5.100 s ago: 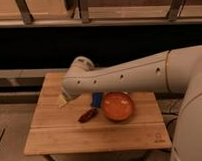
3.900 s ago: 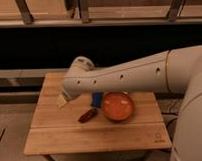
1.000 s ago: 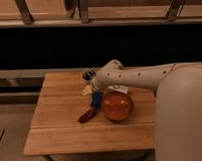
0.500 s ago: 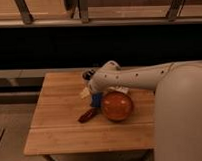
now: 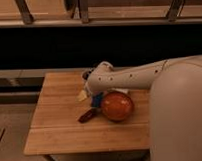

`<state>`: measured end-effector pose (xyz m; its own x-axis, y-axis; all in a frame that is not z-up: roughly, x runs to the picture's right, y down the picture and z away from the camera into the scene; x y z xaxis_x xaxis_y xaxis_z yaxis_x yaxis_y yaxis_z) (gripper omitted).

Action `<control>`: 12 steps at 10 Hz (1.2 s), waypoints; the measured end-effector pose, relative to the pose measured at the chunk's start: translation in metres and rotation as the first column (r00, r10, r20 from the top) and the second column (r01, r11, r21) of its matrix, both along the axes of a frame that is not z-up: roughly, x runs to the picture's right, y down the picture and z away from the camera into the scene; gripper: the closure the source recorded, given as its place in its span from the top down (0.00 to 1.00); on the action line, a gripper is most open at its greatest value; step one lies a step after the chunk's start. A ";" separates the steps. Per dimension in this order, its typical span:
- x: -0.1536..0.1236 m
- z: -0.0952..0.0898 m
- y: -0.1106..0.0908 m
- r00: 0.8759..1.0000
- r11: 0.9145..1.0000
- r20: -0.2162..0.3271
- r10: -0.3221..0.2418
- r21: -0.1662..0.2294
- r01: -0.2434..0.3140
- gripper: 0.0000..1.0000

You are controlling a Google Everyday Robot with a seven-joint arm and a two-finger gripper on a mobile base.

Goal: Place the white sponge in the ceramic bowl

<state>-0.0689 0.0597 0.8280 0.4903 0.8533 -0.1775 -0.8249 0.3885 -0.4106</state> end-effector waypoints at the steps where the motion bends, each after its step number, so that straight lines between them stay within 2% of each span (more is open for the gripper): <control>1: -0.003 0.001 -0.001 1.000 1.000 0.001 -0.005 0.007 0.005 0.78; 2: -0.002 0.008 -0.003 1.000 1.000 0.003 0.006 0.008 -0.006 0.78; 5: 0.012 0.053 -0.001 0.999 0.999 0.036 0.038 -0.005 -0.038 0.78; 7: 0.027 0.078 0.004 0.997 0.999 0.076 0.030 -0.029 -0.028 0.78; 10: 0.041 0.095 0.001 0.992 0.998 0.122 0.023 -0.053 -0.016 0.78; 12: 0.049 0.104 0.002 0.991 0.997 0.132 0.021 -0.081 -0.010 0.78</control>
<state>-0.0198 0.0616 0.9322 0.5006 0.8467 -0.1800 -0.7669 0.3374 -0.5459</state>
